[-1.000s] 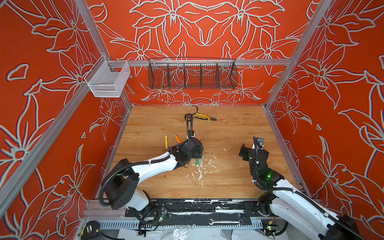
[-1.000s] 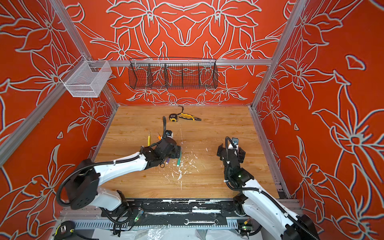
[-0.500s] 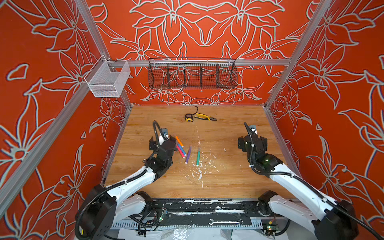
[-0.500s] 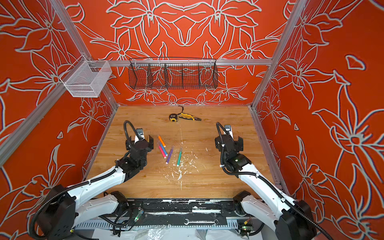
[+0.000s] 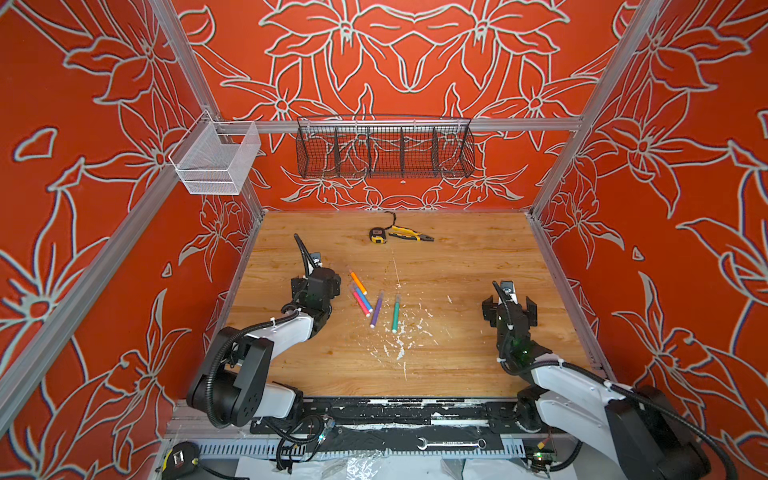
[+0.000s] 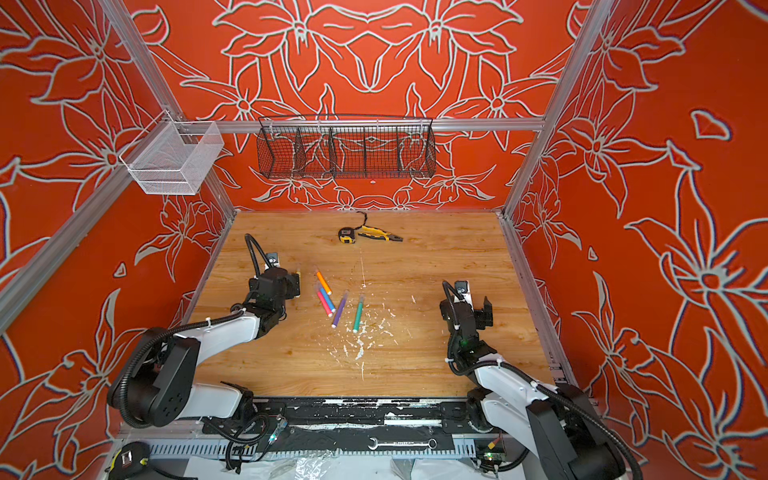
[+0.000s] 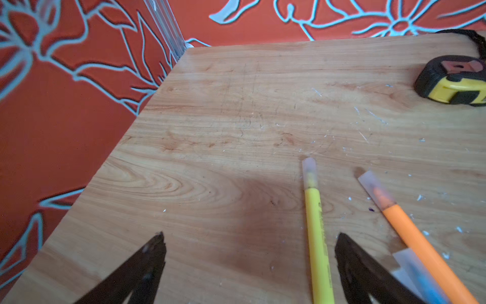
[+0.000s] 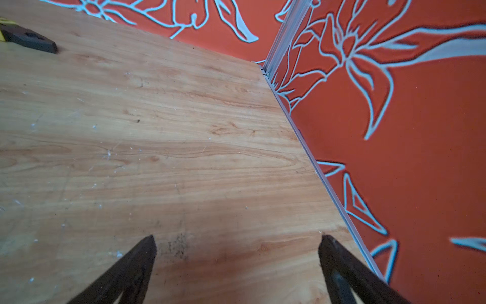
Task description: Insert the pens into the pen caps
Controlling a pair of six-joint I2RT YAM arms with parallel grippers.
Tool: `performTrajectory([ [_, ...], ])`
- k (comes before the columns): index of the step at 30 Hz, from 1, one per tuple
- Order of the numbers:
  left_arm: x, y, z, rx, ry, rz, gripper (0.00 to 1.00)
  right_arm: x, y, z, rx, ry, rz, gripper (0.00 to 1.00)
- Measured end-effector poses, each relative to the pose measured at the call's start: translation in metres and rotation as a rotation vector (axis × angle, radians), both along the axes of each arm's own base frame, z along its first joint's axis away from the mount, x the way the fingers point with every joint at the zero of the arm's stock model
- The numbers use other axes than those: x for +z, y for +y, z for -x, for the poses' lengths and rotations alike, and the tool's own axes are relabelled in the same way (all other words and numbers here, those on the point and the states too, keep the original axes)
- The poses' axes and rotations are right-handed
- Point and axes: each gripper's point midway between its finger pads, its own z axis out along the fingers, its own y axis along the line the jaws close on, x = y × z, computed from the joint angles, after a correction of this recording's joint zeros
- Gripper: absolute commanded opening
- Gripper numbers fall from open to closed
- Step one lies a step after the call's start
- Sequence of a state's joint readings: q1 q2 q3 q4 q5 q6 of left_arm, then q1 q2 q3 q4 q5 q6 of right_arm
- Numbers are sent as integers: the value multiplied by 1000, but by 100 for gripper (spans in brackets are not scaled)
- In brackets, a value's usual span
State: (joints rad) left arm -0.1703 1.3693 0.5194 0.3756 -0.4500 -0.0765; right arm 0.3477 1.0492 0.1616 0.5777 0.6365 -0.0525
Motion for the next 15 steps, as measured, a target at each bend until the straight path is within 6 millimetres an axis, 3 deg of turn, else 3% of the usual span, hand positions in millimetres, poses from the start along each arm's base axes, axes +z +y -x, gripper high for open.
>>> performTrajectory([
  [3, -4, 27, 21, 45, -20, 57, 98, 9, 6, -10, 30, -64, -39, 98],
  [9, -7, 42, 60, 112, -145, 62, 97, 14, -5, -18, -8, -111, -56, 98],
  [13, -18, 40, 57, 96, -136, 54, 97, 3, -7, -30, 2, -117, -56, 98],
  [15, -22, 33, 49, 55, -118, 54, 97, -16, -6, -34, 16, -71, -45, 97],
])
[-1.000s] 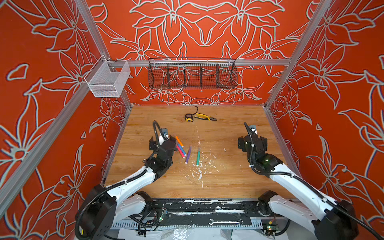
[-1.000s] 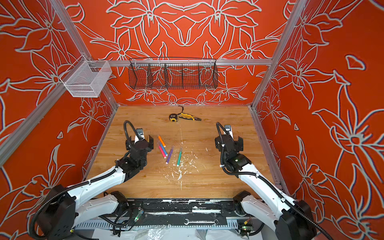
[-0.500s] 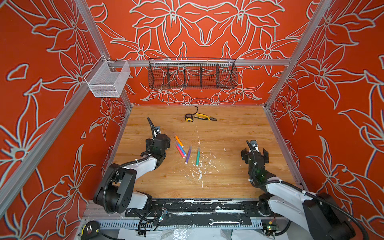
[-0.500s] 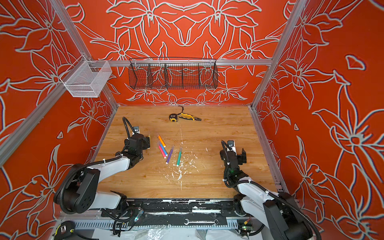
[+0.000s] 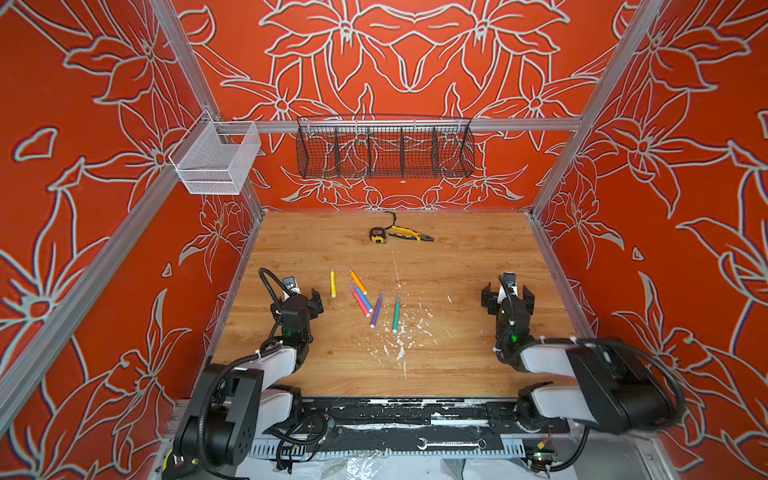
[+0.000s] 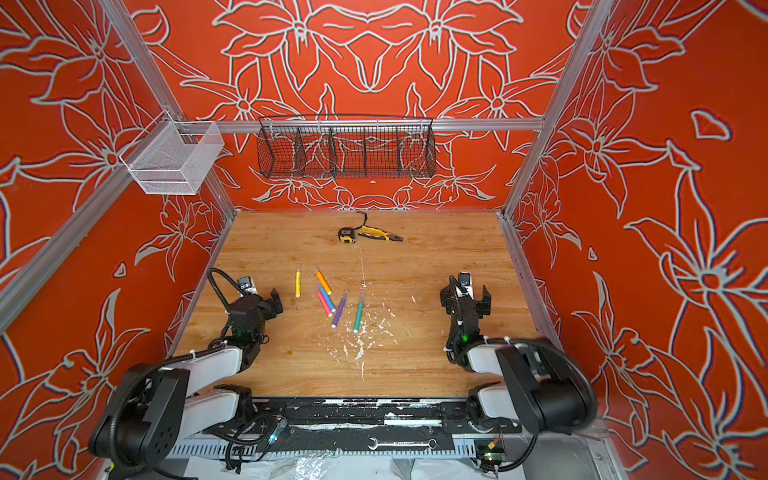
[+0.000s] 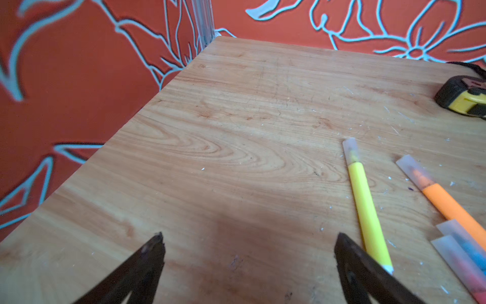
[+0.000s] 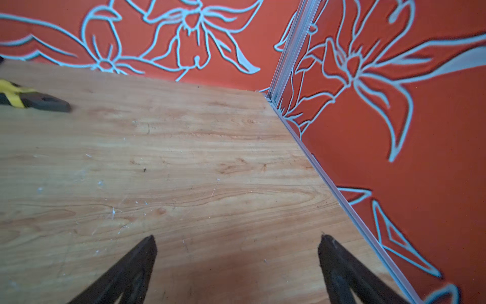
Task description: Insert the pens into the pen caps
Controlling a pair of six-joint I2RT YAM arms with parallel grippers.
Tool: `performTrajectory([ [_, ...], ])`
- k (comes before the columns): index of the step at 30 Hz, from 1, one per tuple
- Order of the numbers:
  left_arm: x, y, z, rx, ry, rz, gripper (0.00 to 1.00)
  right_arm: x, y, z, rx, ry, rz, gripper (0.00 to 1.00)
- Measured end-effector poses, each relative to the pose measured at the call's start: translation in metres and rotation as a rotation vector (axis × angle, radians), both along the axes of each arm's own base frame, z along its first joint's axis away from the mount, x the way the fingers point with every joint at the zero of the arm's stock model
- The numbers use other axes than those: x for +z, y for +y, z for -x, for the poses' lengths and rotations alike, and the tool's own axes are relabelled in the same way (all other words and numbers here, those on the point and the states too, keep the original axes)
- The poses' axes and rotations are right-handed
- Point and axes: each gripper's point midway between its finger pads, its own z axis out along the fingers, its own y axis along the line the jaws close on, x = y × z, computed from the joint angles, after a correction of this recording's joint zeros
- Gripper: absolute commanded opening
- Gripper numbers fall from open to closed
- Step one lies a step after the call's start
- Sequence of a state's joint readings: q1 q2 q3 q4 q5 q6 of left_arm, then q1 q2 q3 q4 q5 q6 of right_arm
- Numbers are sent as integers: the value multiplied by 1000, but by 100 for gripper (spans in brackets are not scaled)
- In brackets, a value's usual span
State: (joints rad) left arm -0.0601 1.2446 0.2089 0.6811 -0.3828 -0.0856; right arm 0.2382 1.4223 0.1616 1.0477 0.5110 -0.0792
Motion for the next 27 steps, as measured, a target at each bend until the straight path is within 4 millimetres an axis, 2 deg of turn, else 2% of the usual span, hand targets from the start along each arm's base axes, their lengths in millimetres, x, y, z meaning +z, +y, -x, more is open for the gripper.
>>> performTrajectory([
  [2, -3, -9, -9, -54, 9, -6, 98, -6, -1, 1, 17, 30, -13, 97],
  [5, -10, -19, -19, -111, 23, -14, 97, 9, -7, -8, 12, -40, -44, 98],
  [8, -8, -17, -24, -107, 27, -11, 97, 0, -6, -16, 20, 8, -56, 98],
  [11, 1, -10, -31, -83, 2, 1, 97, 9, -7, -24, 23, -14, -76, 97],
  [27, 1, -12, -33, -99, -1, 20, 97, 3, -7, -24, 29, 15, -95, 97],
])
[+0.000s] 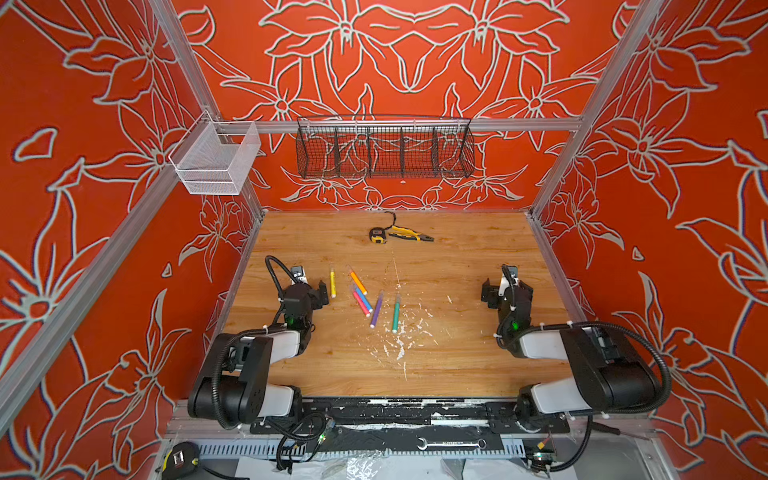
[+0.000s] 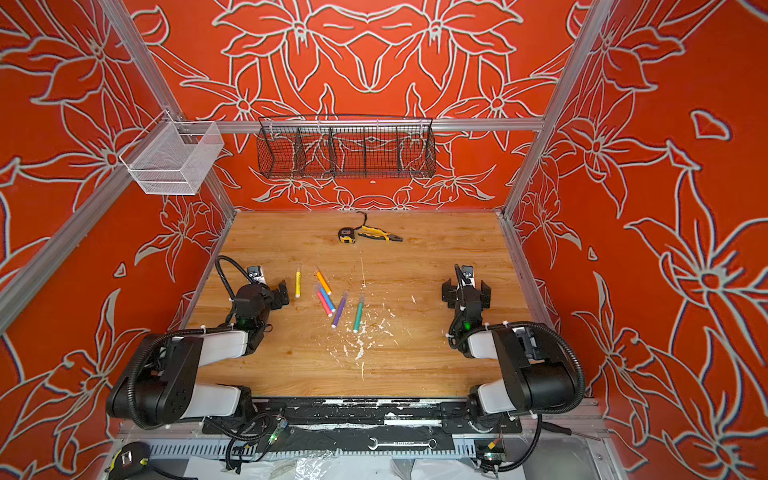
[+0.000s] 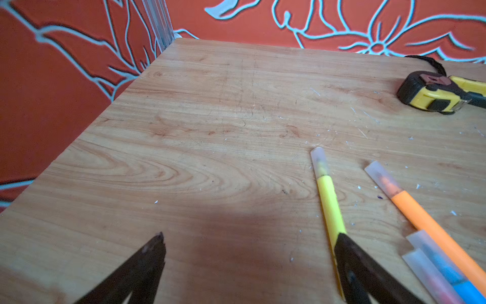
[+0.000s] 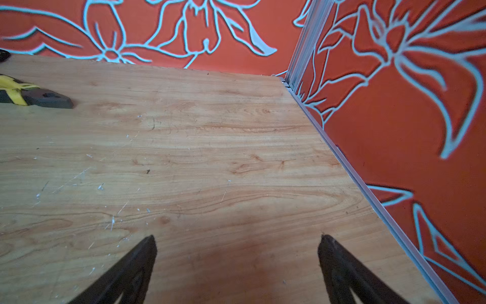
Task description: Insert the pens into the pen caps
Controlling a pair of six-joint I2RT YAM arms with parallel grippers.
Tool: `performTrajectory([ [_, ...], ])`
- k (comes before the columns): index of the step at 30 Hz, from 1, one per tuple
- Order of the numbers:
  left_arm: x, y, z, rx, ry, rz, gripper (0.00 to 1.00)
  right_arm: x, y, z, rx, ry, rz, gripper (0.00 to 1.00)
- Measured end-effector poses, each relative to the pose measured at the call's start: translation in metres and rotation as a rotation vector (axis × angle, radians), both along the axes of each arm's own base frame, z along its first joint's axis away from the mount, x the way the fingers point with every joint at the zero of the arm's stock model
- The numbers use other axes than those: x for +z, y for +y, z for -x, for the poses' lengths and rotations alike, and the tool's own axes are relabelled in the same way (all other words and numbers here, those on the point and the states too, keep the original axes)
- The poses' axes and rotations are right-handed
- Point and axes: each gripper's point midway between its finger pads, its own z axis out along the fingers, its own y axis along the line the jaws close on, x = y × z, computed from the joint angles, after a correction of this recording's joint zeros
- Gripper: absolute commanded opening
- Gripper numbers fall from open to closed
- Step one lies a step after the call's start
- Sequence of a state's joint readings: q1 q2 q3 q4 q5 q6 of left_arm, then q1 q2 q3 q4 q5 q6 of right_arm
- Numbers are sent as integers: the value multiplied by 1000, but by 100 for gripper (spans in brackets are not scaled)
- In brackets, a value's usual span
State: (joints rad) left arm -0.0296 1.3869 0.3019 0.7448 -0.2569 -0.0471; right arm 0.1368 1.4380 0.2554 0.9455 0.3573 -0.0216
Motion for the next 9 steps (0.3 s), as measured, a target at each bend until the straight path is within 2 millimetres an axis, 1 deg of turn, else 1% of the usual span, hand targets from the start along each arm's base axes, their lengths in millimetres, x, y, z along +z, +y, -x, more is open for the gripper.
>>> performTrajectory([
  [9, -1, -1, 0, -8, 3, 4, 97, 0, 0, 0, 0, 0, 0, 97],
])
